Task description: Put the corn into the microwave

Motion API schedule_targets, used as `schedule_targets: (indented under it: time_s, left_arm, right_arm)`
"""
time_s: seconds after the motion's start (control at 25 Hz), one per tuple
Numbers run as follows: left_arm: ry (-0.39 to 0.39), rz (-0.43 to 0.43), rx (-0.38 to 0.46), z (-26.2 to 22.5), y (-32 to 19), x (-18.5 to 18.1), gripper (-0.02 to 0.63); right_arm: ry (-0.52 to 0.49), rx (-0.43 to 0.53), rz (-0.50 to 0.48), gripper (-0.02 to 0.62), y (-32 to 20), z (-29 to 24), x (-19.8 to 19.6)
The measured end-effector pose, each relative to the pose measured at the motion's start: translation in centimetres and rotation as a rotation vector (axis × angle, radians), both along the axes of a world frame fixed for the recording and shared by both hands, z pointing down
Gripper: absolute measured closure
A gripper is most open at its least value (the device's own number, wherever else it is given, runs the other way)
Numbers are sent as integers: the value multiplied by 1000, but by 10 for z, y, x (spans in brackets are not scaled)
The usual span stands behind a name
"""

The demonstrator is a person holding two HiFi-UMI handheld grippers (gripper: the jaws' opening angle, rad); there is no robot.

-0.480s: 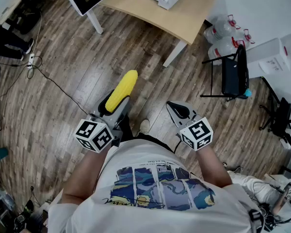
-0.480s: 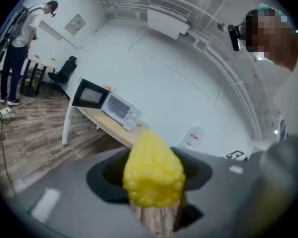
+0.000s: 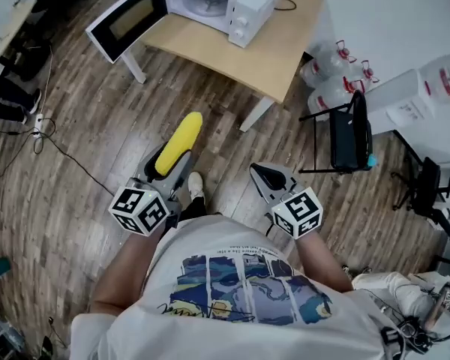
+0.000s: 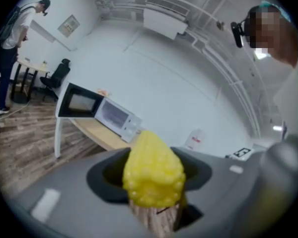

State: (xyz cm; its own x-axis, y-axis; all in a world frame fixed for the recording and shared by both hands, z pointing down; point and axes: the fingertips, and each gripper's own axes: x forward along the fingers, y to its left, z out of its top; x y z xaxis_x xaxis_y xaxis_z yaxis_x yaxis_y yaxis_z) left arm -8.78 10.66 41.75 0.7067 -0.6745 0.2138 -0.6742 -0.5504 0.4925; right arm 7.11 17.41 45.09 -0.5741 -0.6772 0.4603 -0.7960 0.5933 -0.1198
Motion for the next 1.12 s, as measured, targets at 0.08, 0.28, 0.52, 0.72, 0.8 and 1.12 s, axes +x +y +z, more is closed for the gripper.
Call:
schedule_targets:
  time_s: [0.08, 0.28, 0.52, 0.72, 0.8, 1.12]
  left_arm:
    - [-1, 8, 20, -5, -30, 3, 354]
    - [-20, 39, 67, -6, -101, 15, 354]
    - [-50, 15, 73, 3, -156, 16, 354]
    - [-73, -42, 68, 13, -212, 31, 354]
    - [-89, -73, 65, 17, -233, 41, 354]
    - [-182, -211, 62, 38, -325, 68, 354]
  right_arm:
    - [8, 21, 15, 584, -24, -9, 3]
    - [22, 29, 38, 493, -84, -12, 8]
    - [8, 26, 50, 488, -120, -13, 4]
    - [9, 21, 29, 479, -168, -9, 37]
    - [9, 18, 6, 477, -189, -9, 53]
    - [-3, 35, -100, 468, -267, -19, 105]
